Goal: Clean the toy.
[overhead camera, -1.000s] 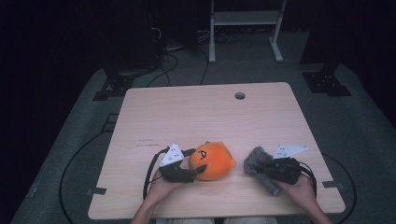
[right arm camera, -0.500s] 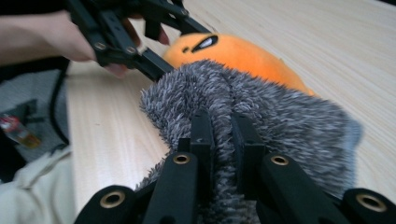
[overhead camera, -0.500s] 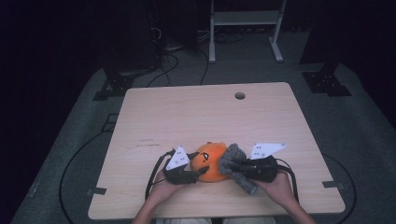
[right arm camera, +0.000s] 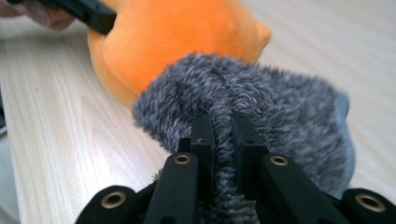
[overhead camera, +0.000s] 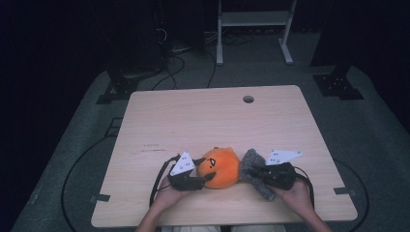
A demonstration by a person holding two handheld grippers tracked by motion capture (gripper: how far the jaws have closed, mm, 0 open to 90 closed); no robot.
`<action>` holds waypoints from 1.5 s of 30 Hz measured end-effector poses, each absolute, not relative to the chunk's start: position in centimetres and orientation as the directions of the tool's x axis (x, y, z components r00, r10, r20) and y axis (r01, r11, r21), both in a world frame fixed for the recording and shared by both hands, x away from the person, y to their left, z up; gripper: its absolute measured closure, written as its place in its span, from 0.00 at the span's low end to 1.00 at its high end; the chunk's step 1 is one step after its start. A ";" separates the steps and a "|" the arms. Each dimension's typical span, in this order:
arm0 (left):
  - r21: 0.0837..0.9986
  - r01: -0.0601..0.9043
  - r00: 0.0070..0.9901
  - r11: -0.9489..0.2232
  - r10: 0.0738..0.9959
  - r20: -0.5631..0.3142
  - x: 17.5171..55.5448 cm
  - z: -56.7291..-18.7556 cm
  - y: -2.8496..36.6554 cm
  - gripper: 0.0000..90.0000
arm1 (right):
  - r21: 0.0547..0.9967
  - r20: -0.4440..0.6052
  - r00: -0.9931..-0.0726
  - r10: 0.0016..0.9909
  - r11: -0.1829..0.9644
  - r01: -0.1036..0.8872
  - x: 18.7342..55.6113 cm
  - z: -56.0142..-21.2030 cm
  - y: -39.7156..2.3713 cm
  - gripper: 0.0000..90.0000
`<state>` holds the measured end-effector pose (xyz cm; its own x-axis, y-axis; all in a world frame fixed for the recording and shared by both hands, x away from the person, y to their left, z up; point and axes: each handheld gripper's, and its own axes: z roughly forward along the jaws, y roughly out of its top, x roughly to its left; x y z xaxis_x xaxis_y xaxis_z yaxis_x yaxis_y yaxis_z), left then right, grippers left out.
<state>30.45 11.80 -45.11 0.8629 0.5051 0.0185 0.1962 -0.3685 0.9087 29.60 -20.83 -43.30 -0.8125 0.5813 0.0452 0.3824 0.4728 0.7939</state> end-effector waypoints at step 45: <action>0.916 0.217 0.854 -0.339 0.520 -0.010 30.6 -44.7 12.4 0.23 | 0.843 0.038 -0.860 0.508 0.446 0.300 30.3 -43.1 -18.0 0.89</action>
